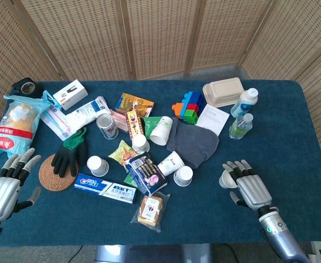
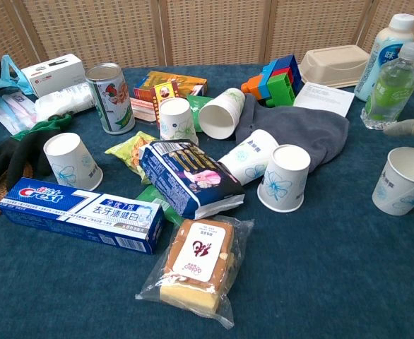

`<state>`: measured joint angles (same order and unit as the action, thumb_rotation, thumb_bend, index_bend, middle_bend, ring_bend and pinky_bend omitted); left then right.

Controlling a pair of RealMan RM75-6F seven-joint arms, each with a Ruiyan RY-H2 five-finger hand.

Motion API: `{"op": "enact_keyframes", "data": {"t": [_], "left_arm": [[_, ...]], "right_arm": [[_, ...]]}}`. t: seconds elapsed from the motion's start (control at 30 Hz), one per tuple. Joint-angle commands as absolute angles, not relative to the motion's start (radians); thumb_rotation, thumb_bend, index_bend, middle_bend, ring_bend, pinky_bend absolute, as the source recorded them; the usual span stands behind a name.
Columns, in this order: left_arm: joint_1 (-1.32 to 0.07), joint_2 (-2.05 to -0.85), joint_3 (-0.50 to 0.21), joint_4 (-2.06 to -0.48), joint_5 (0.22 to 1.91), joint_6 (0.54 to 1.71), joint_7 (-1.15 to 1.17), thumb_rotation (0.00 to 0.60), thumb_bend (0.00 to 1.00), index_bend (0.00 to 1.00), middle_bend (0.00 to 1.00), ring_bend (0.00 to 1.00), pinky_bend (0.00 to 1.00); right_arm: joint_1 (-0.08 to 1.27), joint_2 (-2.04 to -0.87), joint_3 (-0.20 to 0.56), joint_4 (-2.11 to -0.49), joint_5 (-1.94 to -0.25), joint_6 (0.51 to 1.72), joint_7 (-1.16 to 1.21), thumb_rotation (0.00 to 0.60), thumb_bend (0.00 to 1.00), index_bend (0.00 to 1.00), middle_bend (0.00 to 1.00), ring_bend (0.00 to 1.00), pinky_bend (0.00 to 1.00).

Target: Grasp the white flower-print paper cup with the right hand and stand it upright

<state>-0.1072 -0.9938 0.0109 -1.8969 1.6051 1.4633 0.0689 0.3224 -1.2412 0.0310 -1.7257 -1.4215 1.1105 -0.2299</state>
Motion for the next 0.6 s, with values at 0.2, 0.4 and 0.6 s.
{"op": "enact_keyframes", "data": {"t": [0.2,0.4,0.6], "left_arm": [[-0.103,-0.997,0.013,-1.885,1.596,1.464,0.057,0.600,0.47,0.07,0.03,0.00,0.00],[-0.103,-1.003,0.011,-1.877,1.583,1.458,0.050,0.600,0.47,0.07,0.03,0.00,0.00],[-0.105,-1.008,0.007,-1.874,1.572,1.454,0.055,0.600,0.47,0.06,0.03,0.00,0.00]], "right_arm": [[0.347,-1.258,0.034,-1.702,-1.395,1.077,-0.229,0.591,0.45,0.00,0.00,0.00,0.00],[0.361,-1.271,0.040,-1.675,-1.378,1.058,-0.202,0.600,0.46,0.01,0.00,0.00,0.02],[0.383,-1.285,0.049,-1.626,-1.372,1.035,-0.157,0.600,0.47,0.08,0.00,0.00,0.19]]}}
